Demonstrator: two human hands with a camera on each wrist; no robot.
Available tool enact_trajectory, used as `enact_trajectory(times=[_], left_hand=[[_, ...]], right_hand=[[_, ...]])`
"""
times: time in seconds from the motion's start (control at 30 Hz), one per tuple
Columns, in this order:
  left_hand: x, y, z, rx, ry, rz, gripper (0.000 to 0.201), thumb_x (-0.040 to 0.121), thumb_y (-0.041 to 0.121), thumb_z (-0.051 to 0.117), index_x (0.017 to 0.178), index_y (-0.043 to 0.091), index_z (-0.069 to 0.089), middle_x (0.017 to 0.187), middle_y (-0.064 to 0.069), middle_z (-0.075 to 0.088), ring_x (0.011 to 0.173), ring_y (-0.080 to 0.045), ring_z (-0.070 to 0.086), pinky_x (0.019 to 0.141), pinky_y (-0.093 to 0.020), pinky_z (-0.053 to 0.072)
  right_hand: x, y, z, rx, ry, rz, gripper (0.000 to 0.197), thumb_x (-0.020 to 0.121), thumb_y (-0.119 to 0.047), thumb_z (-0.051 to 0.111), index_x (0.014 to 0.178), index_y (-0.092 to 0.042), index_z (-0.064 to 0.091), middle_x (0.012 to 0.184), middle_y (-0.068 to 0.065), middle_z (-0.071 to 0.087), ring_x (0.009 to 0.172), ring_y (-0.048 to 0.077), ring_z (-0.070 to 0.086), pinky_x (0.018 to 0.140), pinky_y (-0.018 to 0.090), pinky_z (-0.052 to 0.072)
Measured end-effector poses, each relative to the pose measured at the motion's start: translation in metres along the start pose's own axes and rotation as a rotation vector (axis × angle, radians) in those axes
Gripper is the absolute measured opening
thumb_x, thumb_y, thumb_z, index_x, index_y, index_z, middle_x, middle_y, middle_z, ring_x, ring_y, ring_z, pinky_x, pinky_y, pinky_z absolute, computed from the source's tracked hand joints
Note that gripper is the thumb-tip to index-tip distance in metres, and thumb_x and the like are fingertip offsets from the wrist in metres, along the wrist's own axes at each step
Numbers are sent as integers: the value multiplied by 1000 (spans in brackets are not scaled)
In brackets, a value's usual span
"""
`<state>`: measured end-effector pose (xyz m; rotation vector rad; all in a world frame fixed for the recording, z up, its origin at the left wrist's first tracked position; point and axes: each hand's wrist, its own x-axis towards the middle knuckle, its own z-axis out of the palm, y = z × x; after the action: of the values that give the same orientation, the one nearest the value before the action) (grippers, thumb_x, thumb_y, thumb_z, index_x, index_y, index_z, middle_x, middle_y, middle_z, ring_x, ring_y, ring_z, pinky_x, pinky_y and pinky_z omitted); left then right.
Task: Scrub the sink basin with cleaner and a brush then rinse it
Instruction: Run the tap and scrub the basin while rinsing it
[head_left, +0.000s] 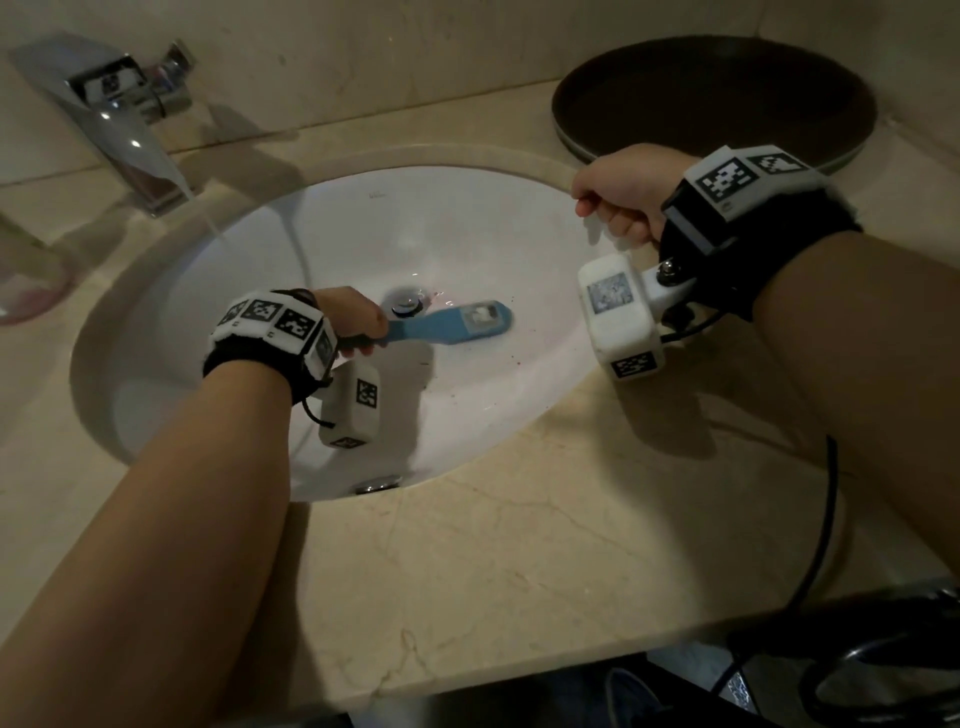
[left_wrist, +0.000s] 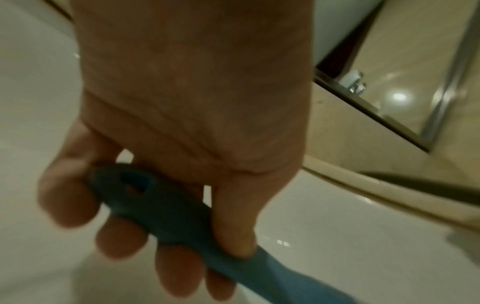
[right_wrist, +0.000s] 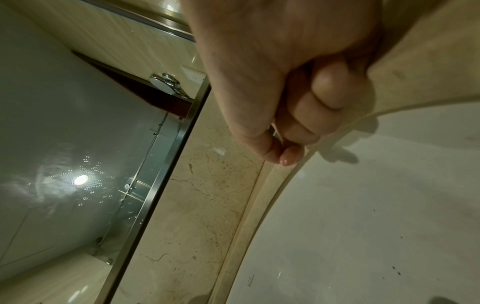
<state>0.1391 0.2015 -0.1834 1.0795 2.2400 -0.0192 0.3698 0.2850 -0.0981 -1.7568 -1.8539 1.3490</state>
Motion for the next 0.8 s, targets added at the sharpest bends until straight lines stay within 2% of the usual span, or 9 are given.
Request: enact_trajectory(times=[0.1, 0.2, 0.27, 0.33, 0.43, 0.5, 0.57, 0.7, 0.8], left_hand=[[-3, 3, 7, -14, -68, 10, 16, 95, 6, 45, 87, 4, 58, 65, -6, 50, 48, -15, 43, 35, -13, 34], [8, -2, 3, 9, 88, -31, 23, 92, 10, 48, 74, 4, 61, 55, -5, 54, 52, -21, 47, 50, -21, 39], [23, -15, -5, 166, 187, -58, 20, 90, 13, 50, 88, 4, 68, 56, 1, 57, 71, -27, 64, 68, -33, 56], [29, -21, -9, 228, 222, -78, 22, 91, 13, 50, 101, 4, 68, 64, 2, 51, 88, -29, 67, 79, -37, 57], [9, -12, -3, -6, 74, -35, 17, 95, 8, 46, 83, 4, 57, 64, -4, 50, 58, -22, 55, 45, -19, 44], [5, -10, 4, -59, -59, 9, 20, 95, 7, 45, 80, 4, 57, 54, -3, 55, 39, -11, 49, 35, -10, 35], [9, -15, 8, -64, -93, 18, 22, 95, 6, 45, 79, 1, 59, 48, -2, 57, 39, -10, 50, 35, -10, 36], [7, -15, 0, -126, 117, -60, 26, 94, 6, 46, 69, 8, 51, 26, 6, 48, 29, -10, 50, 30, -12, 36], [4, -13, 1, -67, 102, -34, 21, 96, 7, 44, 78, 5, 53, 46, 0, 58, 21, -6, 45, 34, -16, 38]], right_hand=[[0, 0, 0, -2, 6, 13, 27, 94, -21, 43, 67, -17, 43, 26, -10, 34, 17, 2, 23, 24, 9, 17], [1, 0, 0, -5, 0, 14, 28, 94, -20, 42, 67, -17, 42, 22, -10, 33, 16, 2, 23, 24, 9, 17], [1, -1, 0, -8, -4, 11, 28, 95, -20, 41, 67, -17, 42, 20, -9, 32, 15, 2, 23, 24, 8, 17], [0, -1, -1, -6, -5, 9, 28, 95, -20, 41, 67, -17, 41, 19, -10, 32, 15, 2, 23, 24, 7, 17], [0, 0, -1, -6, 2, 1, 28, 95, -20, 42, 67, -17, 42, 24, -9, 36, 15, 2, 23, 24, 8, 17], [0, 0, 0, -13, 11, 0, 28, 95, -20, 43, 68, -17, 42, 35, -8, 39, 15, 2, 23, 24, 8, 17], [1, 0, 0, -2, 12, 3, 27, 95, -21, 43, 68, -17, 42, 30, -9, 38, 16, 2, 23, 24, 8, 17], [3, 1, 0, 20, 0, 4, 28, 94, -21, 42, 67, -17, 41, 19, -10, 32, 15, 2, 23, 24, 8, 16], [4, 3, 0, 42, 6, -7, 28, 94, -20, 42, 66, -18, 42, 19, -10, 32, 15, 3, 22, 24, 8, 16]])
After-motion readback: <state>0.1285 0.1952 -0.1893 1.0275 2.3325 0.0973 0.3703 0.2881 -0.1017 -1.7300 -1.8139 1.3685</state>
